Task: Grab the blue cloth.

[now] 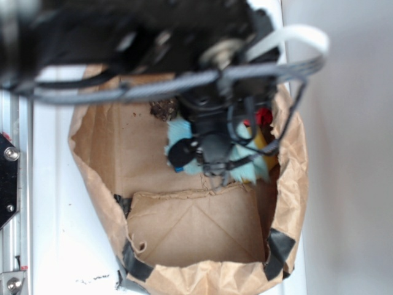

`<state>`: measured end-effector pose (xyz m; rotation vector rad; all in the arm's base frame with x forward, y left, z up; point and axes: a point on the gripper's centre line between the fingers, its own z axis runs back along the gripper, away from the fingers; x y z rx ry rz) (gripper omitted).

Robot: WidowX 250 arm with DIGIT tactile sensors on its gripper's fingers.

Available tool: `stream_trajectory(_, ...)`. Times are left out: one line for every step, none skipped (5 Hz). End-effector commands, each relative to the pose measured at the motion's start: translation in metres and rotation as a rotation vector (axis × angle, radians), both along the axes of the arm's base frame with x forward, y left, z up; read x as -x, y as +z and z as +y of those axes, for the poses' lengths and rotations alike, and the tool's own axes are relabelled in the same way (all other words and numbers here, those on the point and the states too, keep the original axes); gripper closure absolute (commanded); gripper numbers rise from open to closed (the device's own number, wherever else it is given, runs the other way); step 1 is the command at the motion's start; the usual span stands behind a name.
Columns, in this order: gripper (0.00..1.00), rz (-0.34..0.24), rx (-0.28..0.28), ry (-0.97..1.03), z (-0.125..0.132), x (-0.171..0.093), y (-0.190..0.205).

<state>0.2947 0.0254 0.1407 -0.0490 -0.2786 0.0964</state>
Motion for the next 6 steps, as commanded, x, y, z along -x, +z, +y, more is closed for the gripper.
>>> stream_trajectory(1.00,-0.001,-0.131,-0.043,-0.017,0.020,0.033)
stream_trajectory(1.00,0.008,-0.163,-0.069,-0.019,0.026,0.040)
stream_trajectory(1.00,0.034,-0.162,-0.080,-0.017,0.026,0.044)
stream_trajectory(1.00,0.048,-0.120,-0.086,-0.014,0.021,0.044)
stream_trajectory(1.00,0.057,-0.098,-0.082,-0.014,0.019,0.045)
stream_trajectory(1.00,0.042,-0.127,-0.099,-0.017,0.018,0.039)
